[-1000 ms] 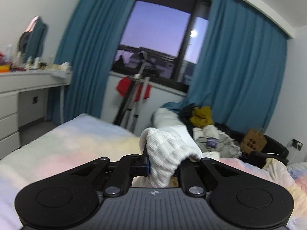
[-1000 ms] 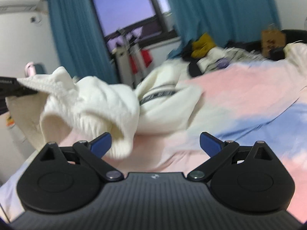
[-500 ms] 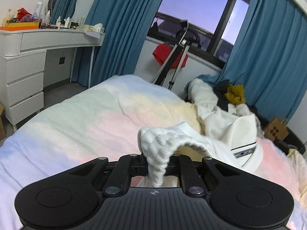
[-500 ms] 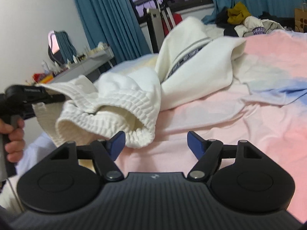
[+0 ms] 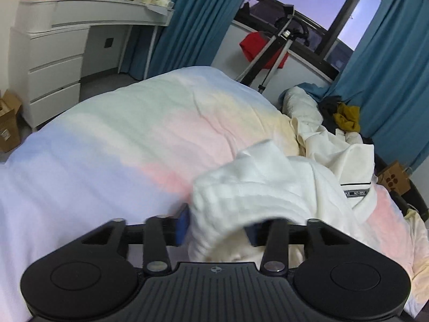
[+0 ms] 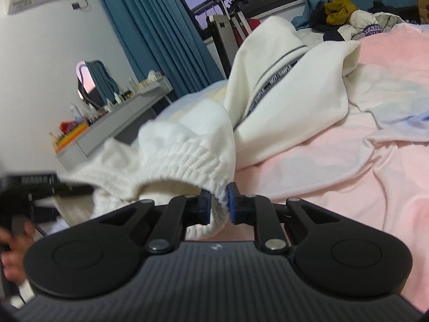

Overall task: Fold clothes
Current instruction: 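Grasp the other cuff with the right gripper and lift both cuffs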

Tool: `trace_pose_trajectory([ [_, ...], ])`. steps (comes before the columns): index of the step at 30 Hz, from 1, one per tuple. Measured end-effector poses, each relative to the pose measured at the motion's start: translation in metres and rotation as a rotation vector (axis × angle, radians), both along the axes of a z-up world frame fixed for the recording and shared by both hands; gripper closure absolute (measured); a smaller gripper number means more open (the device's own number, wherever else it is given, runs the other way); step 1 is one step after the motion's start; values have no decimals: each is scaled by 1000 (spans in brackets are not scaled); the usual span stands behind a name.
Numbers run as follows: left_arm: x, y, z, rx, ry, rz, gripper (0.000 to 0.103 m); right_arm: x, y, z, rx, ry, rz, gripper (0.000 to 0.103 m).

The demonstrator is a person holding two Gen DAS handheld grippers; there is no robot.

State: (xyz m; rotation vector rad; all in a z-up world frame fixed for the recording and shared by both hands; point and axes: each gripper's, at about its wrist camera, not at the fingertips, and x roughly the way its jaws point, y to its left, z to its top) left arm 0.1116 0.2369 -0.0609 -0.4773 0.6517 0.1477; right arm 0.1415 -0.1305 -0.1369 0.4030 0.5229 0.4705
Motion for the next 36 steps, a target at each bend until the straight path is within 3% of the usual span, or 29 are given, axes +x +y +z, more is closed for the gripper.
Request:
trace_pose_trajectory([
  [3, -26, -11, 11, 49, -27, 6, 47, -5, -5, 11, 40, -16, 17, 87],
  [6, -53, -33, 27, 153, -68, -21, 44, -12, -10, 23, 77, -34, 39, 87],
  [12, -78, -104, 48, 354, -213, -271, 33, -17, -18, 40, 123, -43, 89, 89],
  [16, -71, -151, 34, 511, -237, -430, 33, -11, -23, 40, 180, 17, 158, 90],
  [18, -65, -165, 21, 550, -226, -493, 33, -7, -29, 37, 238, 71, 177, 90],
  [23, -50, -193, -2, 673, -241, -559, 25, -6, -40, 40, 329, 77, 191, 90],
  [28, -39, -209, -8, 667, -264, -550, 23, -4, -49, 42, 346, 81, 188, 90],
  [36, -76, -231, -22, 805, -361, -630, 23, 4, -59, 36, 403, 124, 152, 90],
])
